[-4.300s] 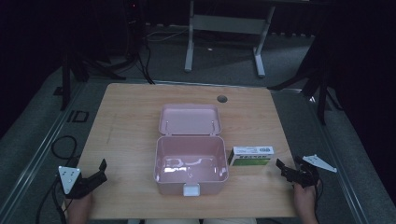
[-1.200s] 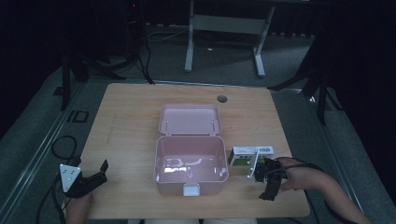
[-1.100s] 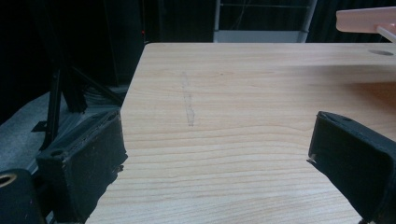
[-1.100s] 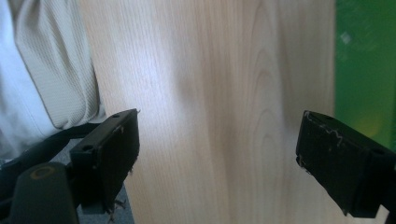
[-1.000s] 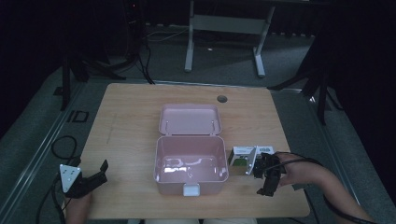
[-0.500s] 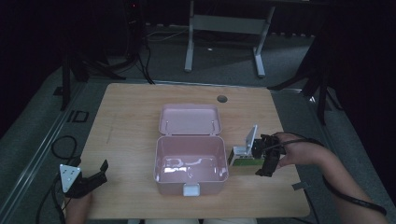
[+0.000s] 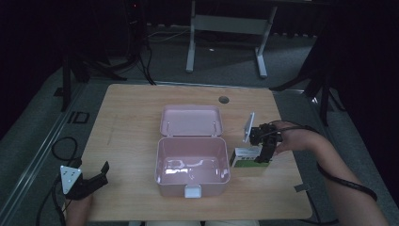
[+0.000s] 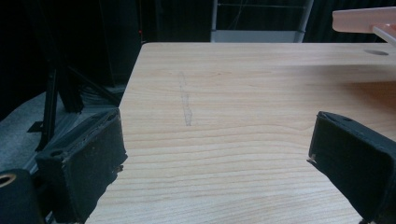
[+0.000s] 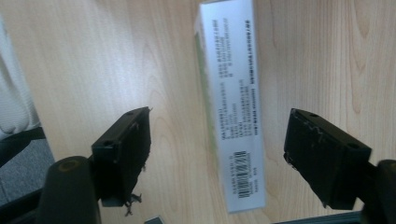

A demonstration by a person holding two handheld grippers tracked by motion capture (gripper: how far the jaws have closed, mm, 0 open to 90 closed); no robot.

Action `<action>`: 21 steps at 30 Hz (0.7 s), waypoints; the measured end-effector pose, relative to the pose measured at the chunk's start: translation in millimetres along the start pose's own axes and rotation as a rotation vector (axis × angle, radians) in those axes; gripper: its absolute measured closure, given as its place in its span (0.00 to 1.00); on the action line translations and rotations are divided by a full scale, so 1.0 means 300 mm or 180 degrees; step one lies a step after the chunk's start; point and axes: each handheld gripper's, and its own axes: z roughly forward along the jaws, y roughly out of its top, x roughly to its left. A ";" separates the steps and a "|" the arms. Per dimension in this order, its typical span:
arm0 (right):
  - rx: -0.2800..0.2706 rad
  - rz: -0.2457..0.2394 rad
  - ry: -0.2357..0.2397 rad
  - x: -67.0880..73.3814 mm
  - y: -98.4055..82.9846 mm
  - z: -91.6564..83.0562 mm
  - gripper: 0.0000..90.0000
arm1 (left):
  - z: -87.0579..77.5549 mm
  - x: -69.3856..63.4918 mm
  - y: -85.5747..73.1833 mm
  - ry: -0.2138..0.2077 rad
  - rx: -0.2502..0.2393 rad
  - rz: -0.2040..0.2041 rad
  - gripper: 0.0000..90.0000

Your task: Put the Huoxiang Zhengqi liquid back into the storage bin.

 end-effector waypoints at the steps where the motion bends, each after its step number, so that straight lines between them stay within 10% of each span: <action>1: 0.0026 0.0005 0.0028 -0.015 0.000 0.012 0.28 | 0.000 0.000 0.000 -0.0004 0.0003 0.0000 0.04; 21: 0.0206 -0.0110 0.0168 -0.078 -0.008 0.145 0.47 | 0.001 0.000 0.001 -0.0009 0.0026 0.0009 0.04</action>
